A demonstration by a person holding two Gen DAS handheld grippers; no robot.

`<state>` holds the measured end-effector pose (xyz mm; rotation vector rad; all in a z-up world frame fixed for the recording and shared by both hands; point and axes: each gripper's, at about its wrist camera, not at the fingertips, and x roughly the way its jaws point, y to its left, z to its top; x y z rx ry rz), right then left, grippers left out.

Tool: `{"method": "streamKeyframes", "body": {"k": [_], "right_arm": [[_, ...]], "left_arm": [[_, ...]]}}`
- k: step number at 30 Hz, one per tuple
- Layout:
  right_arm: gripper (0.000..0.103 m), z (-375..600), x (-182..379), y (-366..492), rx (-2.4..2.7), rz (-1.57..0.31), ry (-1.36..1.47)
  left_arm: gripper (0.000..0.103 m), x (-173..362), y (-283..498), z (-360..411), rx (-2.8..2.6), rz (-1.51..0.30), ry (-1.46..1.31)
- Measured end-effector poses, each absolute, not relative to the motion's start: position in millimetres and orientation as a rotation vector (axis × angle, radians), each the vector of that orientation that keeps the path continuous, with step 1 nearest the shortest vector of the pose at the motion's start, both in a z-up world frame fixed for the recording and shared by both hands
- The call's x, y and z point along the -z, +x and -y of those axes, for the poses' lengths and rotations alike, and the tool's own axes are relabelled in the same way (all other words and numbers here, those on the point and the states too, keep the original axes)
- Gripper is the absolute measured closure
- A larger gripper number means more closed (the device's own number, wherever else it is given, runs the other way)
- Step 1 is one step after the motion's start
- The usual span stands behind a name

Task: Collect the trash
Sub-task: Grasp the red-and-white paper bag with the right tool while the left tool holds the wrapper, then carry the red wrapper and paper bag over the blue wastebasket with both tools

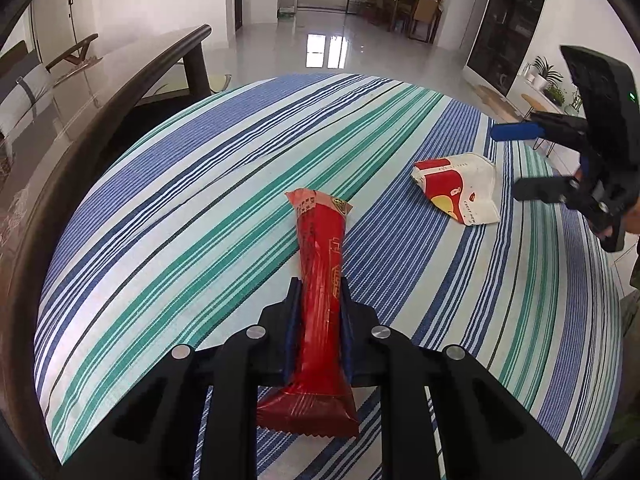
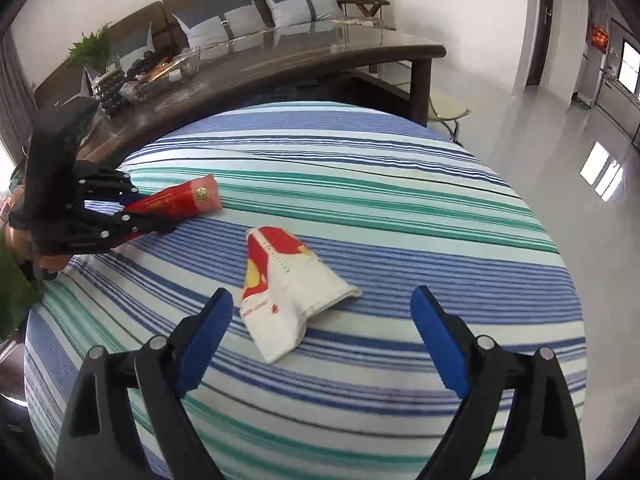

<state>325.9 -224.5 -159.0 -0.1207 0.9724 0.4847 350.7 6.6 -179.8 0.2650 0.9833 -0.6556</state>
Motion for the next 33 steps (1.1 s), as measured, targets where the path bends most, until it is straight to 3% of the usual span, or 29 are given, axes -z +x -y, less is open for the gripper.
{"method": "streamKeyframes", "body": {"k": [5, 6, 7, 9, 11, 18, 22, 27, 28, 29, 31, 33], "right_arm": [[0.018, 209, 184, 350, -0.564, -1.076, -0.188], [0.044, 206, 182, 347, -0.564, -1.059, -0.207], [0.054, 208, 178, 344, -0.576, -1.05, -0.188], [0.067, 213, 170, 329, -0.579, -1.055, -0.138], [0.07, 219, 163, 309, -0.557, -1.035, -0.141], [0.07, 271, 142, 195, -0.313, -0.968, 0.188], [0.069, 266, 153, 139, -0.165, -0.963, 0.199], [0.048, 262, 176, 115, -0.101, -0.966, 0.191], [0.046, 262, 177, 115, -0.114, -0.956, 0.197], [0.037, 262, 176, 115, -0.119, -0.959, 0.195], [0.033, 260, 172, 117, -0.122, -0.987, 0.183], [0.033, 258, 168, 121, -0.16, -1.011, 0.162]], "left_arm": [[0.088, 179, 347, -12, 0.642, -0.991, 0.209], [0.088, 179, 345, -13, 0.639, -0.992, 0.199], [0.089, 179, 343, -13, 0.636, -0.993, 0.191], [0.09, 178, 336, -14, 0.634, -0.995, 0.173], [0.09, 176, 327, -12, 0.637, -0.998, 0.151], [0.091, 161, 257, 19, 0.688, -0.98, 0.088], [0.091, 161, 208, 50, 0.705, -0.985, 0.094], [0.088, 176, 171, 77, 0.694, -1.009, 0.135], [0.081, 177, 168, 76, 0.688, -0.989, 0.144], [0.076, 177, 165, 78, 0.693, -0.979, 0.166], [0.044, 175, 161, 78, 0.698, -0.968, 0.198], [0.042, 173, 158, 81, 0.709, -0.952, 0.235]]}}
